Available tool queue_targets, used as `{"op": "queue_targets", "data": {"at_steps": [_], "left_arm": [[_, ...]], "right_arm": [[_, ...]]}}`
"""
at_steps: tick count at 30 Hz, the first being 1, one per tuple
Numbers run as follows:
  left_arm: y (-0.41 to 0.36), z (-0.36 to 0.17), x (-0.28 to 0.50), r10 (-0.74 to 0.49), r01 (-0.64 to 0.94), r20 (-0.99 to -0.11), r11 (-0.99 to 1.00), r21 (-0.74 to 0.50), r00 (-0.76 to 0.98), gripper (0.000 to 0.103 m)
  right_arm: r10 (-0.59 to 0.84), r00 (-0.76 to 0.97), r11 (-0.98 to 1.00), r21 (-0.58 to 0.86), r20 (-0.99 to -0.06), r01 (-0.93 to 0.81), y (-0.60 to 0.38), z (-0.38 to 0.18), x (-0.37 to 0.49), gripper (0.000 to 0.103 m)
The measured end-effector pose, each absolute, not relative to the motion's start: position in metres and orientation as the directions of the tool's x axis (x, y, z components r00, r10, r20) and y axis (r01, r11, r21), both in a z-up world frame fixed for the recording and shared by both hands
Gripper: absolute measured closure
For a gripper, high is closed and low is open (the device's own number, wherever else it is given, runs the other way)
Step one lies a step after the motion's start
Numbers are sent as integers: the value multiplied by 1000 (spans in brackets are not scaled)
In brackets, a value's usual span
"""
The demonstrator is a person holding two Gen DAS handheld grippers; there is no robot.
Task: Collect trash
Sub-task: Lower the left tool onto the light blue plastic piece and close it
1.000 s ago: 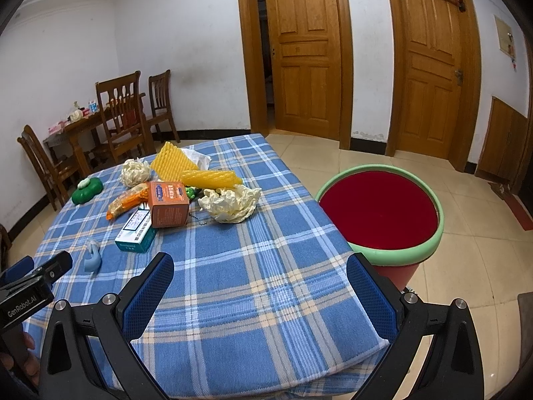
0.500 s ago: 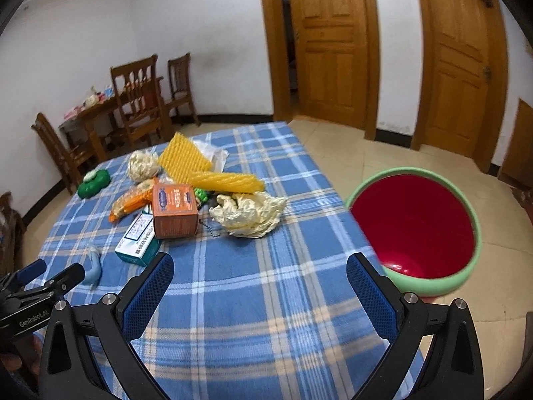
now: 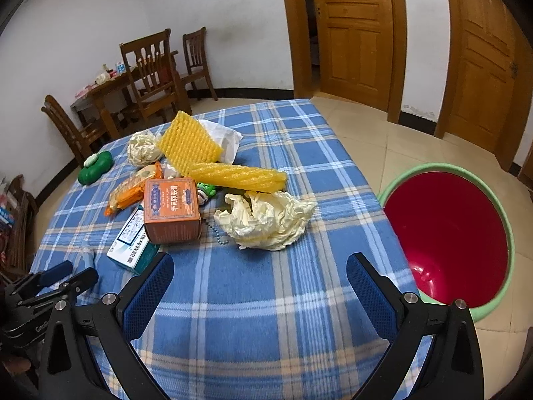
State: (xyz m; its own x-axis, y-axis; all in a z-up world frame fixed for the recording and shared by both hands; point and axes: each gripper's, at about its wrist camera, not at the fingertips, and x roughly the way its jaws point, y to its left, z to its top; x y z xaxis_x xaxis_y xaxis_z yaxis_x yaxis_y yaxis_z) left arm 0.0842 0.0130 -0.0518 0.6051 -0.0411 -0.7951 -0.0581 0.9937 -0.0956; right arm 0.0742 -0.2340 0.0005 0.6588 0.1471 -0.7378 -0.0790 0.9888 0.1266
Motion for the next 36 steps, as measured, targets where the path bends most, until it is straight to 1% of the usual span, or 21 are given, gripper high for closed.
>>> {"op": "queue_targets", "data": {"at_steps": [5,6,10,14,16,17,18,20,22,24,26,28,29,32,36], "left_arm": [[14,-52,87,-60,-39,-792,994,-105,607,64],[14,-52,87,-69,-21,-790,994,-103,609,68],[10,-53,87,-75,19,-782,997,-81,619,72],[10,-53,88,-102,64,-774,995,-80,625,78],[11,-53,89,-114,82,-769,993,-80,629,80],[11,-53,89,-121,90,-766,993,-83,632,80],[11,-54,89,-127,100,-762,992,-82,635,81],[9,-54,88,-135,124,-754,990,-71,643,81],[6,-54,87,-164,161,-750,984,-78,641,82],[3,-54,86,-205,197,-748,975,-100,632,82],[2,-54,87,-243,229,-745,965,-124,621,82],[2,-54,88,-275,246,-741,957,-152,612,83],[4,-54,89,-289,249,-739,954,-168,609,83],[5,-54,89,-298,242,-735,952,-185,609,85],[4,-54,87,-291,234,-734,955,-183,614,85]], "right_arm": [[143,647,990,121,-749,-79,-233,-3,85,0],[137,647,990,116,-750,-75,-234,-4,88,0],[126,644,992,111,-754,-63,-235,-7,98,2],[106,624,994,100,-774,-45,-234,-13,111,7],[88,610,995,91,-788,-25,-232,-16,117,16],[75,608,996,85,-791,-12,-232,-17,119,25],[69,603,996,84,-795,-2,-233,-19,120,28],[79,584,994,107,-808,15,-234,-23,122,41],[81,564,991,124,-822,39,-235,-27,123,49],[72,561,990,126,-825,58,-235,-29,121,53],[42,558,992,101,-829,74,-234,-29,120,72],[30,557,992,93,-830,85,-235,-29,118,76],[29,556,992,93,-830,88,-235,-28,117,81],[30,550,990,102,-835,100,-239,-27,114,89],[41,556,989,113,-830,96,-242,-22,106,94]]}}
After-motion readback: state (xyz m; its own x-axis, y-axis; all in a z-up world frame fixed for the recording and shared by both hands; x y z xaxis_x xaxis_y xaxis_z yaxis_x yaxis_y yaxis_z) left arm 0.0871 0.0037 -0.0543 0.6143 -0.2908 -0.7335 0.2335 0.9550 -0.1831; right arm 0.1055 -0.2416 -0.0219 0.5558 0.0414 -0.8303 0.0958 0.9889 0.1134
